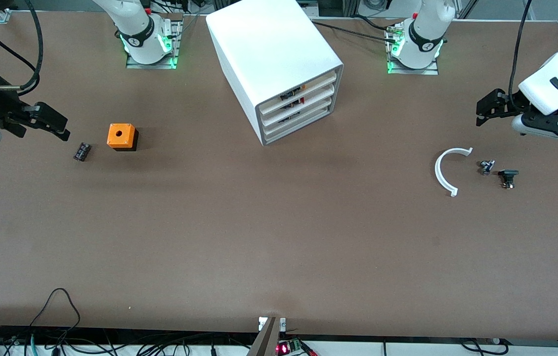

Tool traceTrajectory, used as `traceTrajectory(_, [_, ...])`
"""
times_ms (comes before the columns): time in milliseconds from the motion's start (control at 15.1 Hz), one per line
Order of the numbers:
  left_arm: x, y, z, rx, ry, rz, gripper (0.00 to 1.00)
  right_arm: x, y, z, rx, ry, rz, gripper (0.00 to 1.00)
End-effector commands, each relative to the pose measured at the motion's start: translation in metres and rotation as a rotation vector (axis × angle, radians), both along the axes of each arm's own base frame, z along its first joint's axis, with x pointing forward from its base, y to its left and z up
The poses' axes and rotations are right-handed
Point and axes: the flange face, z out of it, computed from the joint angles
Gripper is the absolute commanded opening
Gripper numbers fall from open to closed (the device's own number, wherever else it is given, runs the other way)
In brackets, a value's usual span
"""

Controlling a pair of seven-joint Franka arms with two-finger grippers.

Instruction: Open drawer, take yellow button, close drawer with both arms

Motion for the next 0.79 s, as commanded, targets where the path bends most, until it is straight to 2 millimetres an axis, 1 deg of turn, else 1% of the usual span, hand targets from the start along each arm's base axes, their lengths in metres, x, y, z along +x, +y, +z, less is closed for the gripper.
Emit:
traceTrajectory(0, [-0.0005, -0.0023, 0.0082, -0.007, 0.005, 0.005, 1.0, 0.0008, -0.0018, 0.0053, 0.007, 0.006, 0.003, 1.0])
traceTrajectory(463, [-0.0009, -0.0073, 0.0082, -0.007, 0.005, 0.001, 1.0, 0.001, -0.0019, 0.0055, 0.005, 0.004, 0.009, 1.0])
traceTrajectory(728, [-0.0018, -0.0107, 0.0089, -0.005, 0.005, 0.034, 1.0, 0.0024, -0.0012, 0.0009, 0.004, 0.014, 0.006, 1.0])
